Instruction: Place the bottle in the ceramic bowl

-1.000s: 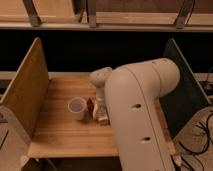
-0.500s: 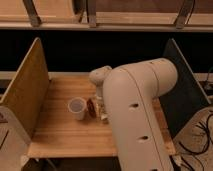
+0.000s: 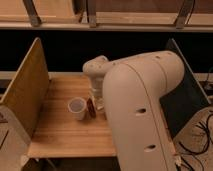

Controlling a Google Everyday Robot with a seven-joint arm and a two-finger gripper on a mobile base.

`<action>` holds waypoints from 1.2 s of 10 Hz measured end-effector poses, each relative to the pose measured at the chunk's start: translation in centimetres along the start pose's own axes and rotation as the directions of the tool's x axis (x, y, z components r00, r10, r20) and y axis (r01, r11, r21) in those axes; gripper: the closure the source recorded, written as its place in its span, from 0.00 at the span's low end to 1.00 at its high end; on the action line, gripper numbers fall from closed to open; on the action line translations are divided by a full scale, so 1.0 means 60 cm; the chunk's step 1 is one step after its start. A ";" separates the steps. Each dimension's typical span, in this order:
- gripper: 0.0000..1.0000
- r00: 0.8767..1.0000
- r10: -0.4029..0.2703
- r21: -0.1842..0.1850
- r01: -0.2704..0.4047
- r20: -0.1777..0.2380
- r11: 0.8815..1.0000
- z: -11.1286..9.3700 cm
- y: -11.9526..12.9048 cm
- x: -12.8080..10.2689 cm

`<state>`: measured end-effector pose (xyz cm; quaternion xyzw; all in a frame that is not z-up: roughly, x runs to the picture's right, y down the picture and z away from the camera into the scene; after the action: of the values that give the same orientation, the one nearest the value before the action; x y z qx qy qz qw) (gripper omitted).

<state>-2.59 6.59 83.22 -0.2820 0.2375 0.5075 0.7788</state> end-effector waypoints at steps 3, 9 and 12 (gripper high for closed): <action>1.00 0.994 -0.001 0.147 -0.015 0.111 0.989 -0.106 -0.048 -0.030; 1.00 0.977 0.111 0.253 -0.155 0.180 0.955 -0.125 -0.208 -0.027; 0.98 0.975 0.097 0.196 -0.136 0.200 0.971 -0.101 -0.211 -0.039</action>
<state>7.74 -3.19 82.84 -0.1351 0.2305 0.5493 0.7917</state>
